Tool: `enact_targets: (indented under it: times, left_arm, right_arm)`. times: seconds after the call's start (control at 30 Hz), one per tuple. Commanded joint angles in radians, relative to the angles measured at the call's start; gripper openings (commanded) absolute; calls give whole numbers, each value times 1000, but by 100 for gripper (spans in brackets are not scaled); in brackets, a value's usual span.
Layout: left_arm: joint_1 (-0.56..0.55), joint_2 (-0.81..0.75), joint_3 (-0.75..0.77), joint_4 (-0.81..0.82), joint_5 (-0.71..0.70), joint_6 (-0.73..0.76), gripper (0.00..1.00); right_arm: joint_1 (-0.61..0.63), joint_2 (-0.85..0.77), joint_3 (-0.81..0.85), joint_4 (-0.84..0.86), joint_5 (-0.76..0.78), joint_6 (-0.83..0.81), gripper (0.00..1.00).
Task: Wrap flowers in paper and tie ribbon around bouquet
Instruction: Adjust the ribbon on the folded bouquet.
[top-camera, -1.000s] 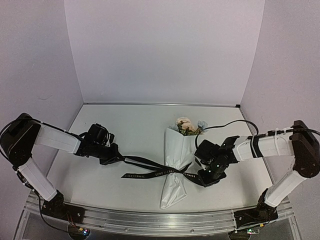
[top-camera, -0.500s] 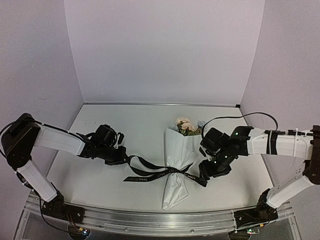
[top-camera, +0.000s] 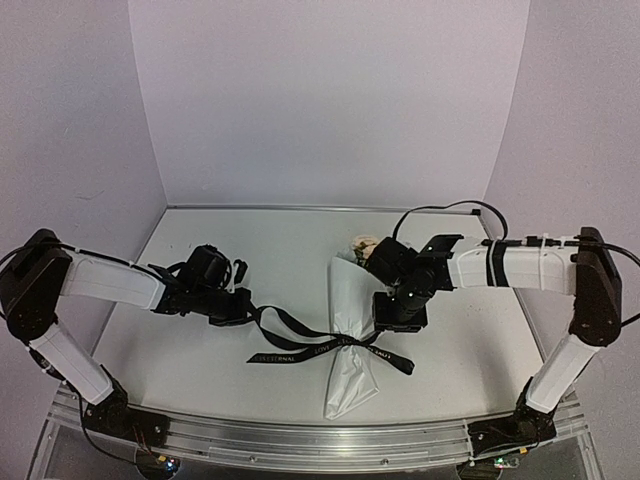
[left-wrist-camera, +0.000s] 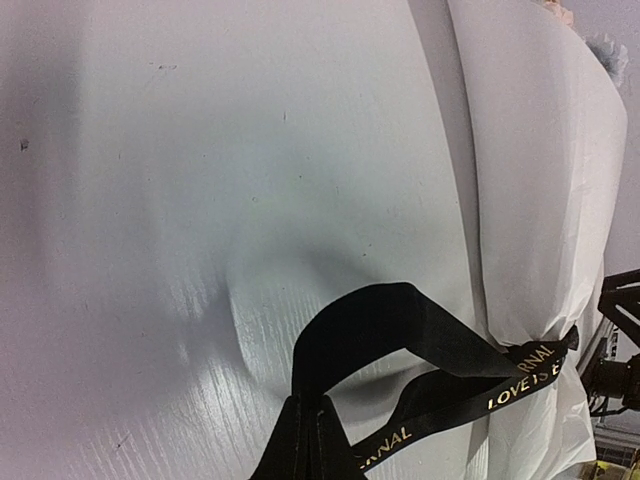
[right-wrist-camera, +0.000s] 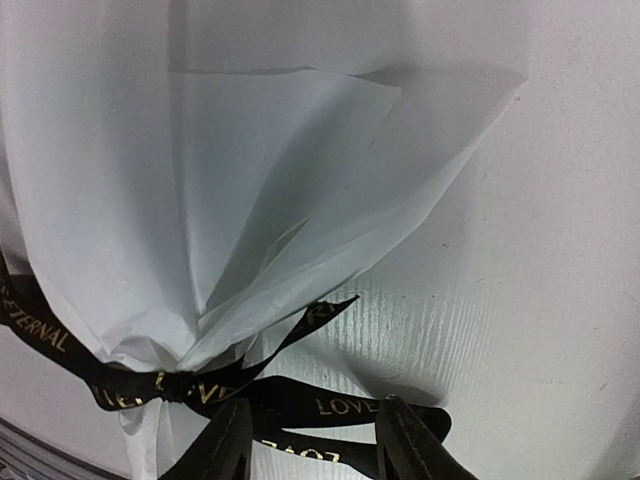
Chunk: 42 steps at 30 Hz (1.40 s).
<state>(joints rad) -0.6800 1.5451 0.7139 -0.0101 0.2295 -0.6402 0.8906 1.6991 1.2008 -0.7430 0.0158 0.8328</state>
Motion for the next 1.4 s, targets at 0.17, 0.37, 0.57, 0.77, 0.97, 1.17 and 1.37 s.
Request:
enact_targets:
  times: [0.17,0.37,0.57,0.77,0.97,1.17,1.37]
  left_arm:
    - [-3,-42,5,6,-11,33,0]
    - [-3,-40,10,6,-12,37,0]
    - [-3,-35,9,6,-11,37,0]
    - [-3,-34,10,6,-9,35,0]
    - [-3,-37,0,34,-1,30,0]
    - [-3,-40,-9,40,-2,30,0]
    - [-3,-39,-7,32,-9,44,0]
  right_arm:
    - [-5,29,-41,127,91,178,42]
    - [-4,49,-76,180,76,247,39]
    - [-1,21,-134,204,88,293,36]
    - [1,17,-156,240,84,326,32]
    - [6,-1,-165,258,93,331,23]
    - [9,-20,-170,269,88,326,6]
    - [18,-52,-165,253,89,287,0]
